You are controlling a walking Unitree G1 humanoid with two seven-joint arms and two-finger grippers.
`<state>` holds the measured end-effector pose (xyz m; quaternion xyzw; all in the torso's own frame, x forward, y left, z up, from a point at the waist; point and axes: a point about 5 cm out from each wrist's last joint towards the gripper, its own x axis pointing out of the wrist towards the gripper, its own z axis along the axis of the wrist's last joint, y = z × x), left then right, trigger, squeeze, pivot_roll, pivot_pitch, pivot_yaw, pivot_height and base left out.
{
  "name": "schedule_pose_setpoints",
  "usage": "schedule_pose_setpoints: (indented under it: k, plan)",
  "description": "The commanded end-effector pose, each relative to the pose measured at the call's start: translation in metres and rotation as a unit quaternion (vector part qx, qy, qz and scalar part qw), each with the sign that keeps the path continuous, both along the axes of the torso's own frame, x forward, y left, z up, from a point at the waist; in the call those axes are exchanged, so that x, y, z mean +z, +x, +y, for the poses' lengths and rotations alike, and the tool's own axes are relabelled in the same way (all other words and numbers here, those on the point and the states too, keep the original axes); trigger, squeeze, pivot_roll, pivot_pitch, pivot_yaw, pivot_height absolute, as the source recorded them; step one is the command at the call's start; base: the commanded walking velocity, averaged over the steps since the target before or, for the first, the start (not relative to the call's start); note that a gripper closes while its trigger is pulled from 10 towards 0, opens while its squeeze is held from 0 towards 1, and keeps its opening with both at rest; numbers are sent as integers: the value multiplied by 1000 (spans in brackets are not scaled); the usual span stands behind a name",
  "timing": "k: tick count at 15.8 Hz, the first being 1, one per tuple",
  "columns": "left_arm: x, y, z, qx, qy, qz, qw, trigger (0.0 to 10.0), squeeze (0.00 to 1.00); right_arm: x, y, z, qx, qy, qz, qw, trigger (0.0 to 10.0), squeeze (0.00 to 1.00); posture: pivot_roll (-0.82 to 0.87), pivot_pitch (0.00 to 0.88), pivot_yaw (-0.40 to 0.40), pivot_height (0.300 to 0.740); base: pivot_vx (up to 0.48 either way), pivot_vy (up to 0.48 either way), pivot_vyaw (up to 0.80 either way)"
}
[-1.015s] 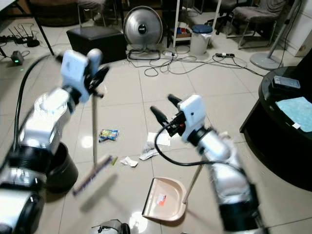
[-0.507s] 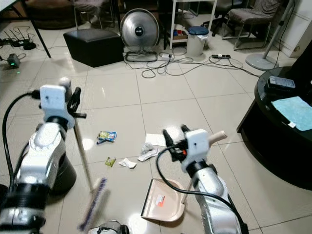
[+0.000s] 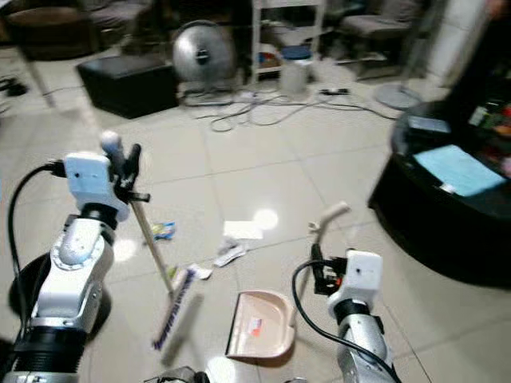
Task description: Sweep floor
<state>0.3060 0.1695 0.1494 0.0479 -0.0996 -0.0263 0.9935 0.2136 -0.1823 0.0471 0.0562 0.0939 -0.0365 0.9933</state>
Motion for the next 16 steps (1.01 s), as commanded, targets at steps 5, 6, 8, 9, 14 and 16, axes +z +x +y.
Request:
schedule_pose_setpoints:
  k: [5,6,8,9,14,16]
  plan:
    - [11,-7,-7,-21,4,-27,999,10000,0,4,-1,-18,-45,-13,-32,998,10000,1000,2,41,71,740,0,0,0]
    - [11,-8,-7,-21,3,-26,999,10000,0,6,0,-19,-45,-15,-37,998,10000,1000,2,42,71,740,0,0,0]
    - [13,-9,-12,-30,2,-27,999,10000,0,14,8,-20,-36,-25,-55,998,10000,1000,8,43,71,740,0,0,0]
    - [13,-9,-13,-33,4,-25,999,10000,0,15,9,-21,-37,-25,-57,997,10000,1000,8,43,71,740,0,0,0]
    - [14,-12,-20,-59,13,-12,998,10000,0,14,25,-36,-60,-60,-52,995,10000,0,18,52,78,740,0,0,0]
    - [17,-13,-21,-63,21,-11,998,10000,0,11,35,-43,-43,-54,-37,997,10000,0,33,71,86,740,0,0,0]
